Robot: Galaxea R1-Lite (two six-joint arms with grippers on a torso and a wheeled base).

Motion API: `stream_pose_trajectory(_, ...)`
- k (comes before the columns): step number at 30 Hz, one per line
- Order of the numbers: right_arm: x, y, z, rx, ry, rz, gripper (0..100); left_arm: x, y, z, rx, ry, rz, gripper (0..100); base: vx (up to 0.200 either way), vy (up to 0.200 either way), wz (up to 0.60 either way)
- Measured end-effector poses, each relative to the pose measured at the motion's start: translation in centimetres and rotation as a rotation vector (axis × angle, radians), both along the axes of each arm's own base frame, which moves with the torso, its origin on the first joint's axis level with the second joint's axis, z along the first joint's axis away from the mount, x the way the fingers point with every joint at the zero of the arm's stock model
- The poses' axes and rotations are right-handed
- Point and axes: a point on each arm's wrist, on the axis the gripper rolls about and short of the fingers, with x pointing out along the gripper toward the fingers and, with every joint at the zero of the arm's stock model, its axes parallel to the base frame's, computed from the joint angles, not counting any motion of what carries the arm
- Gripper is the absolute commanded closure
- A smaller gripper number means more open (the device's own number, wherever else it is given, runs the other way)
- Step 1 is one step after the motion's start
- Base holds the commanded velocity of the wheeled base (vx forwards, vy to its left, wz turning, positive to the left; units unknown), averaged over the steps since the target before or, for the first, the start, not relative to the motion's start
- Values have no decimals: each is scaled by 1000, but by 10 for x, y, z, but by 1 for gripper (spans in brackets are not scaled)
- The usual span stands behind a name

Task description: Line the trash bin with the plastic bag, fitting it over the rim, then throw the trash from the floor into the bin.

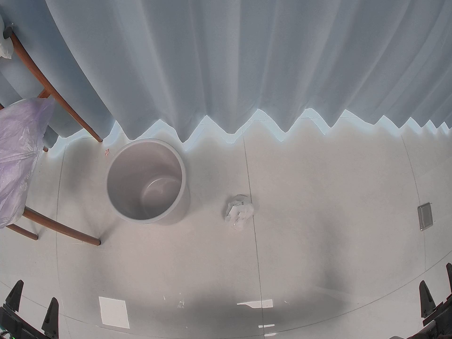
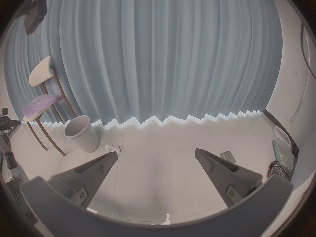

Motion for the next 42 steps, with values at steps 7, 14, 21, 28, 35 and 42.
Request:
stream_pose_trajectory(7, 0, 0, 0, 0, 0, 0, 0, 0, 0, 1, 3, -5, -3, 0, 0, 0, 0)
stream_pose_trajectory(14, 0, 0, 0, 0, 0, -1, 0, 0, 0, 1, -1, -12, -3, 0, 0, 0, 0)
stream_pose_trajectory(21, 0, 0, 0, 0, 0, 0, 0, -3, 1, 22, 21, -220, 36, 0, 0, 0, 0)
stream_pose_trajectory(28, 0, 0, 0, 0, 0, 0, 0, -3, 1, 24, 82, -233, 41, 0, 0, 0, 0)
stream_pose_trajectory(35, 0, 0, 0, 0, 0, 0, 0, -7, -1, 45, 83, -273, -29, 0, 0, 0, 0)
stream_pose_trajectory(42, 0, 0, 0, 0, 0, 0, 0, 3, -1, 93, 92, -249, -32, 0, 0, 0, 0)
